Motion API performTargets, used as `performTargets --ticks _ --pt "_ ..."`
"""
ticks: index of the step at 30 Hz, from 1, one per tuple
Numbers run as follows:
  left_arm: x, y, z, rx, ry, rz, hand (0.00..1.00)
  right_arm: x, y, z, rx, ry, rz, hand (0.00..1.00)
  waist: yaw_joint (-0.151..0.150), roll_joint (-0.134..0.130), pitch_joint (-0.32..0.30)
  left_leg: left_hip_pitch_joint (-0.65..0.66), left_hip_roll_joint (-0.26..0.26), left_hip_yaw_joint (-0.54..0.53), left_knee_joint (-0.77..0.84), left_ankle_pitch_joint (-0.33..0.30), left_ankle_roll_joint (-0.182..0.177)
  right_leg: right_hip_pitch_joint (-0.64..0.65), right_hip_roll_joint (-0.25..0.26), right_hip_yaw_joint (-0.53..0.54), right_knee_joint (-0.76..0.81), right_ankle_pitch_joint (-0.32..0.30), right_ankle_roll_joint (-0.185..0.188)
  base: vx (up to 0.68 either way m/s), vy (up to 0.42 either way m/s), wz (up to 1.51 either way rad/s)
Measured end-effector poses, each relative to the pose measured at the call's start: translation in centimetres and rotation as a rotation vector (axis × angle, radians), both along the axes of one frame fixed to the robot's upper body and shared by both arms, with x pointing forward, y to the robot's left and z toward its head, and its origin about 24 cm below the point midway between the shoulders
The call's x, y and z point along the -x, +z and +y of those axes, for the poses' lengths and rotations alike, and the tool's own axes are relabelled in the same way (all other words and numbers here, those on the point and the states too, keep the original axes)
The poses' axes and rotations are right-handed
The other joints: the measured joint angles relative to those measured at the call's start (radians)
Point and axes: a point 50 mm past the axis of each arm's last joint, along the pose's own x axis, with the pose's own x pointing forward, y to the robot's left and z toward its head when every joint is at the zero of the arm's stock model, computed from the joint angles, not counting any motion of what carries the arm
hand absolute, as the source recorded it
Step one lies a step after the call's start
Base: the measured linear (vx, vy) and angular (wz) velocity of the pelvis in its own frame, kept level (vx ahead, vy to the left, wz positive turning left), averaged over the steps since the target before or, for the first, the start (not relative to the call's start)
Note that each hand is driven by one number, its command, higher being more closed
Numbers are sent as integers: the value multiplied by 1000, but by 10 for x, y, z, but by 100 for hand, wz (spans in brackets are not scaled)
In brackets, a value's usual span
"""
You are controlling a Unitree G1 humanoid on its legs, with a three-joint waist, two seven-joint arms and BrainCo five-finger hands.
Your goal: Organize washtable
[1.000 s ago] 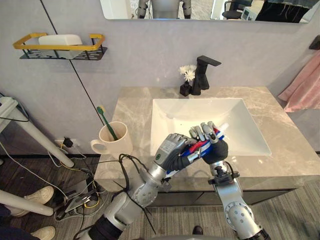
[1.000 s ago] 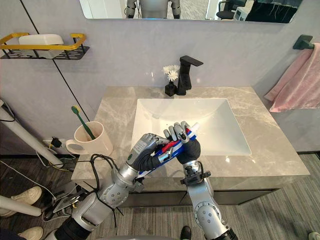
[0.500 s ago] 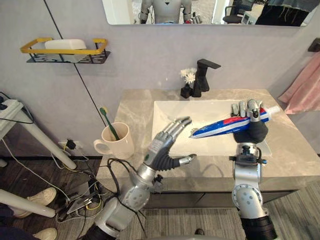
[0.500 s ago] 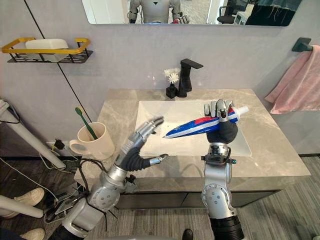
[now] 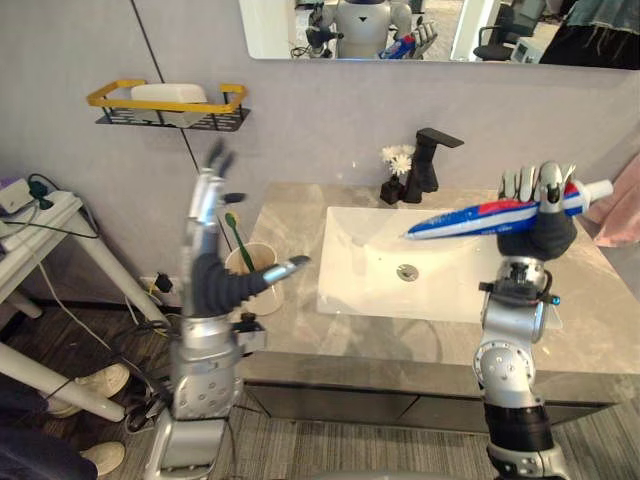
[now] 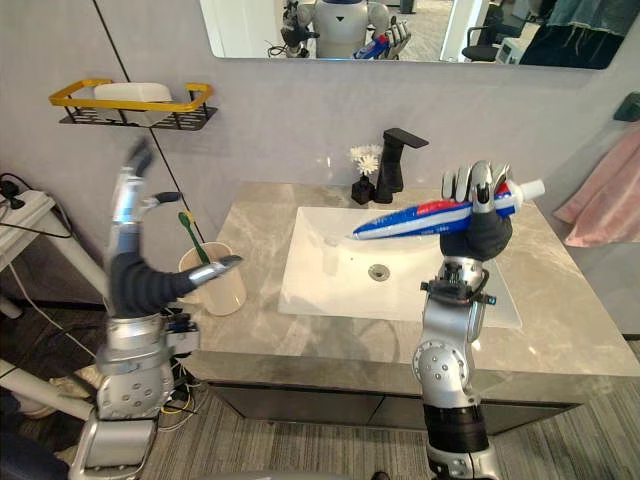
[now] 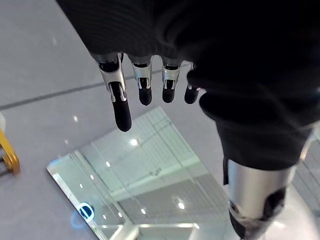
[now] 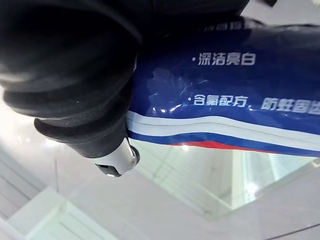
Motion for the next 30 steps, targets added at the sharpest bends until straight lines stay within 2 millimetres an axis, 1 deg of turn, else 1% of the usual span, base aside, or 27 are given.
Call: performTargets --ticks 2,3,5,7,9,10,11,12,13,14,15,17,18,19,20,22,23,24,26,28,30 --pt "3 -3 10 22 68 14 0 -2 10 -1 5 -16 -38 100 10 0 0 -2 -1 -23 0 1 -1 12 -1 -22 0 -6 1 0 -25 36" --pt "6 -9 21 44 141 41 0 -7 20 2 14 -18 -69 100 18 -1 -1 -2 -1 -41 -3 8 -3 23 -2 -42 0 -13 3 3 -24 31" --pt "9 -12 25 60 178 56 0 -11 27 3 14 -15 -87 100 36 -1 -1 -4 -1 -45 -4 9 -3 24 -1 -47 0 -14 3 0 -14 19" --pt "15 -20 31 95 235 91 0 -21 40 4 21 -20 -101 100 52 -4 -3 -19 -4 -76 -5 17 -3 29 -4 -81 0 -18 4 -1 -16 37" --pt "20 -27 36 116 278 131 0 -28 48 3 36 -27 -107 100 67 -9 -4 -21 -6 -98 -10 23 -3 39 -6 -105 0 -23 5 9 -13 42" --pt "23 -33 39 129 307 164 0 -30 54 3 45 -30 -119 100 90 -11 -5 -21 -7 -105 -17 29 -4 42 -8 -118 0 -26 7 13 -9 35" --pt "24 -37 40 134 318 186 0 -31 58 3 49 -33 -124 100 92 -13 -6 -22 -9 -112 -19 32 -4 44 -10 -123 0 -27 8 14 -2 32" --pt "25 -45 42 140 333 226 0 -33 63 3 55 -35 -131 100 99 -14 -6 -26 -14 -129 -20 35 -3 49 -14 -139 0 -29 11 8 3 44" --pt "26 -57 45 145 352 288 0 -34 69 3 68 -35 -144 100 109 -16 -7 -32 -20 -148 -20 38 -2 57 -19 -161 0 -33 16 4 8 54" --pt "28 -73 49 144 374 365 0 -35 75 3 96 -35 -153 100 123 -27 -13 -40 -23 -162 -21 40 -1 59 -21 -178 0 -37 18 2 8 44" --pt "29 -76 51 144 381 382 0 -36 77 3 102 -33 -153 100 124 -30 -14 -41 -24 -166 -21 40 0 60 -22 -182 0 -37 19 8 5 37" --pt "32 -104 58 149 419 522 0 -38 84 4 170 -31 -157 100 130 -53 -15 -49 -31 -196 -19 41 0 73 -26 -214 0 -46 23 9 2 36" --pt "32 -111 59 150 422 559 0 -39 85 4 193 -31 -151 100 136 -61 -18 -51 -32 -199 -20 41 0 73 -27 -218 0 -46 23 11 9 23" --pt "35 -124 61 156 425 627 0 -41 88 5 243 -27 -143 100 144 -74 -21 -54 -34 -203 -20 40 0 73 -28 -222 0 -48 24 10 11 11" --pt "37 -131 62 162 426 663 0 -43 90 6 267 -20 -139 100 144 -79 -22 -56 -35 -206 -21 40 0 73 -29 -226 0 -50 26 17 16 10" --pt "45 -159 64 196 419 816 0 -48 98 16 381 21 -130 100 145 -95 -21 -57 -36 -208 -22 40 0 72 -31 -228 0 -52 29 19 14 5" --pt "46 -165 64 203 413 849 0 -49 100 19 410 30 -129 100 145 -98 -20 -58 -36 -208 -22 40 0 72 -31 -229 0 -53 29 0 0 0" --pt "50 -182 65 229 403 937 0 -52 105 26 487 59 -129 100 145 -106 -18 -59 -36 -210 -24 40 0 70 -30 -231 0 -55 30 0 0 0" --pt "54 -193 65 249 399 995 0 -54 108 31 533 80 -128 100 145 -109 -18 -59 -36 -209 -27 40 0 69 -31 -231 0 -56 31 0 0 0" --pt "58 -210 65 280 391 1084 0 -54 114 35 609 92 -129 100 146 -119 -18 -64 -35 -208 -31 40 -1 61 -31 -229 0 -57 31 15 4 -1" --pt "61 -219 65 305 390 1129 0 -56 119 36 638 93 -138 100 145 -127 -17 -75 -35 -207 -31 40 -1 48 -30 -227 0 -57 31 26 5 -5"
